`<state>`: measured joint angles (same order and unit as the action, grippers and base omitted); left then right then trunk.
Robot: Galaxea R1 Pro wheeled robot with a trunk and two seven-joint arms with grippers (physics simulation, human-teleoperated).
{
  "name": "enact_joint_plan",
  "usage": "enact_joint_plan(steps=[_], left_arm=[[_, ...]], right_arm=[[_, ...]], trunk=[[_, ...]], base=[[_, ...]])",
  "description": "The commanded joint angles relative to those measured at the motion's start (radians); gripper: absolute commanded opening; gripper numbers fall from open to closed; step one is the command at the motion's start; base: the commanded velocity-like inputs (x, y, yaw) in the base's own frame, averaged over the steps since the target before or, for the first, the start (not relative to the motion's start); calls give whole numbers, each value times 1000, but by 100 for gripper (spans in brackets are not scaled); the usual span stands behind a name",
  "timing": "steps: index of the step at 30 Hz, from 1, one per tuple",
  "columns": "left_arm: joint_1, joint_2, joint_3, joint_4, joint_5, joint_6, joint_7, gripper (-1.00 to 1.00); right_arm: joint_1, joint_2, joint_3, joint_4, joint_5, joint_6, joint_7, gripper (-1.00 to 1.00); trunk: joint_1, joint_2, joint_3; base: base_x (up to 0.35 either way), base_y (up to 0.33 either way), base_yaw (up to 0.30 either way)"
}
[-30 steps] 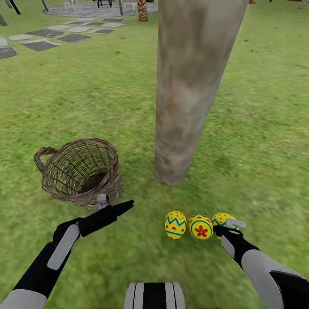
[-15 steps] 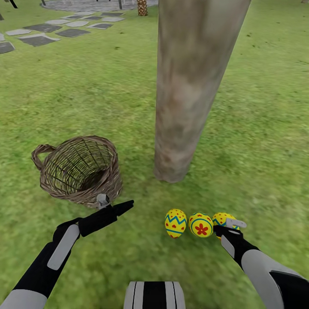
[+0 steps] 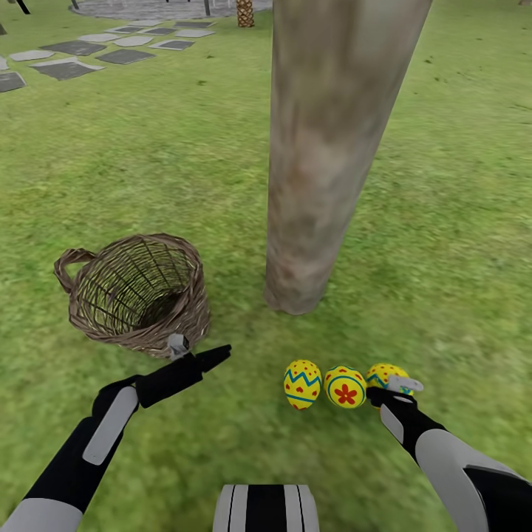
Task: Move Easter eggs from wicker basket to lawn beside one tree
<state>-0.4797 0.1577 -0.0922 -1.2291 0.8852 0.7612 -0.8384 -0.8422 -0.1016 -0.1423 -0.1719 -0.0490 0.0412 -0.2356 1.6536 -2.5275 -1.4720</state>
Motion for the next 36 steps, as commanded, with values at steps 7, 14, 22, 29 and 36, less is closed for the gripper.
enact_joint_plan(steps=[7,14,22,29,36], left_arm=[[0,-1,-1,-3,6,6,-1,100],[0,-6,-1,5,9,6,0,100],[0,-14,-1,2,4,7,3,100],[0,-16,-9,-1,3,6,10,100],[-3,-73,-96,-2,0,8,117,100]], right_arm=[[0,-1,-2,-3,-6,5,-2,100],[0,0,-2,-3,-6,5,-2,100],[0,2,-2,-3,-6,5,-2,100],[0,3,-2,-4,-6,5,-2,100],[0,-4,-3,-5,-8,6,0,100]], trunk=[[0,0,-1],[0,0,-1],[-3,1,23],[-6,3,46],[-8,4,65]], base=[[0,0,0],[0,0,0],[0,0,0],[0,0,0],[0,0,0]])
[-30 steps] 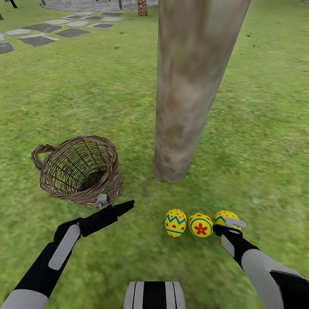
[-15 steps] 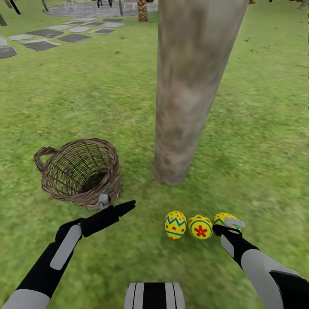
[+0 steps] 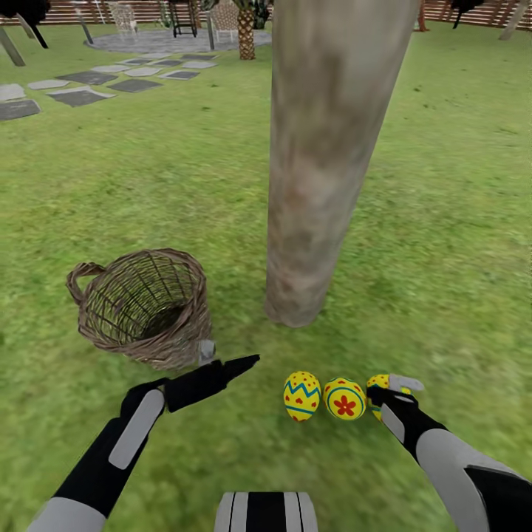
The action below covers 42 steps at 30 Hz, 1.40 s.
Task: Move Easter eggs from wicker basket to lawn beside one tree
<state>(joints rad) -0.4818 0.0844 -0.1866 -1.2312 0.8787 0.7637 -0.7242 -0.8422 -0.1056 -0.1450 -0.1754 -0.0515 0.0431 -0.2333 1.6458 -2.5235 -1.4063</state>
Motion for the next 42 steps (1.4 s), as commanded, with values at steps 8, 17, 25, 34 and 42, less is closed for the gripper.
enact_joint_plan(steps=[8,17,25,34,42], left_arm=[[-6,-11,-3,-7,6,8,65,100],[-9,90,21,-116,6,15,64,100],[-7,156,56,-117,6,21,65,100],[6,251,47,-102,5,35,68,100],[12,258,38,-38,-93,35,68,100]], right_arm=[[0,6,-1,0,-7,6,-4,100],[0,-1,-2,-2,-8,65,-6,100],[0,-4,-2,4,-14,90,-5,100],[0,-6,-1,11,-9,168,-4,100],[1,-8,-1,13,-10,182,-4,100]], trunk=[[-4,2,30],[-8,4,65],[-11,6,96],[-15,8,131],[-19,10,163]], base=[[0,0,0],[0,0,0],[0,0,0],[0,0,0],[0,0,0]])
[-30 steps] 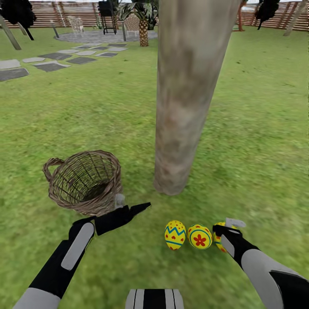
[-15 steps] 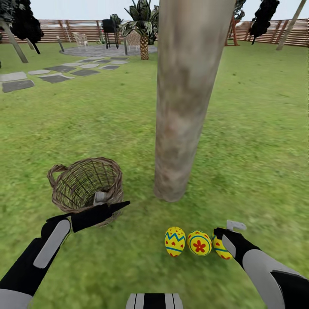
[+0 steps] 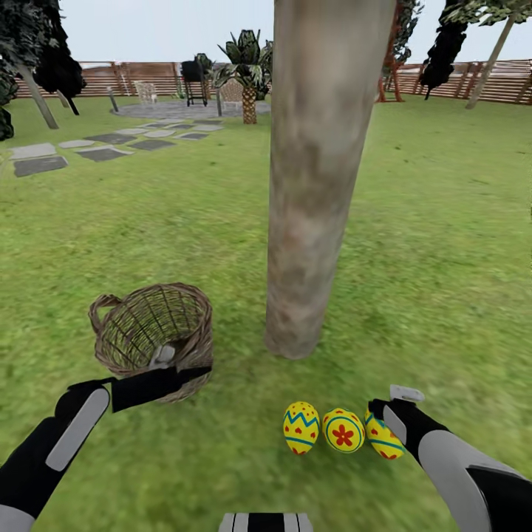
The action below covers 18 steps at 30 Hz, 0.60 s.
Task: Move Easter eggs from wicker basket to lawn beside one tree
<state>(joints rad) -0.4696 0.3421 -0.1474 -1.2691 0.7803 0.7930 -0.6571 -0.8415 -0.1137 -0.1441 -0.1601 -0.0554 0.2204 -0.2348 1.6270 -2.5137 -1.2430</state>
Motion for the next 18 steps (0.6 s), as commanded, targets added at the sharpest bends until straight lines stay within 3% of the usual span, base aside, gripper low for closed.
enact_joint_plan(steps=[1,7,12,18], left_arm=[[1,0,-1,5,-5,5,1,100],[12,4,-1,75,-33,5,0,100],[32,7,-1,112,-79,5,-4,100],[58,8,-10,115,-88,4,-3,100]], right_arm=[[0,0,-2,-2,-6,5,-3,100],[15,0,-2,-1,-5,5,-3,100],[39,0,-2,0,-2,4,-3,100],[59,2,-2,0,1,1,-3,100]], trunk=[[-1,0,4],[-3,1,34],[-6,3,55],[-8,4,78]], base=[[0,0,0],[0,0,0],[0,0,0],[0,0,0]])
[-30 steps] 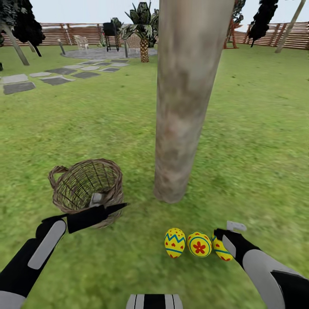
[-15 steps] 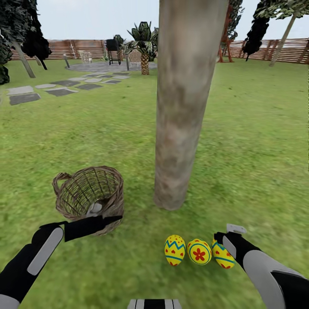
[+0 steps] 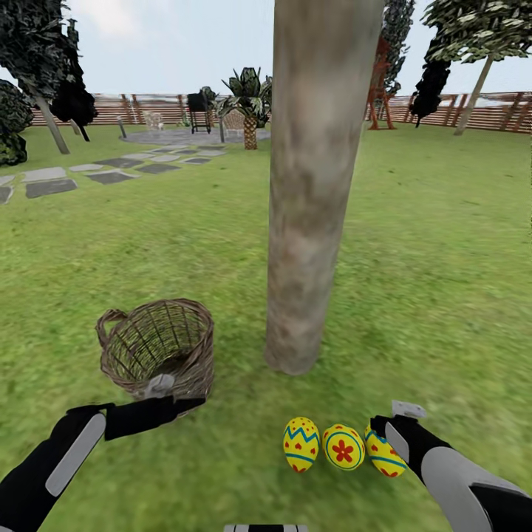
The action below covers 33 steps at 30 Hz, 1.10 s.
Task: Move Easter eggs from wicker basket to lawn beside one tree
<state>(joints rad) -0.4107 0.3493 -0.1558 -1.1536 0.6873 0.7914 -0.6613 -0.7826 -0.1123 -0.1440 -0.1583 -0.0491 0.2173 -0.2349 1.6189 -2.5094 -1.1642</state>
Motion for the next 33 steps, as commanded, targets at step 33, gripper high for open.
enact_joint_plan(steps=[33], left_arm=[[20,-21,-53,349,-156,-178,5,100]], right_arm=[[114,-4,1,109,2,-122,121,100]], trunk=[[-15,7,127]], base=[[0,0,0]])
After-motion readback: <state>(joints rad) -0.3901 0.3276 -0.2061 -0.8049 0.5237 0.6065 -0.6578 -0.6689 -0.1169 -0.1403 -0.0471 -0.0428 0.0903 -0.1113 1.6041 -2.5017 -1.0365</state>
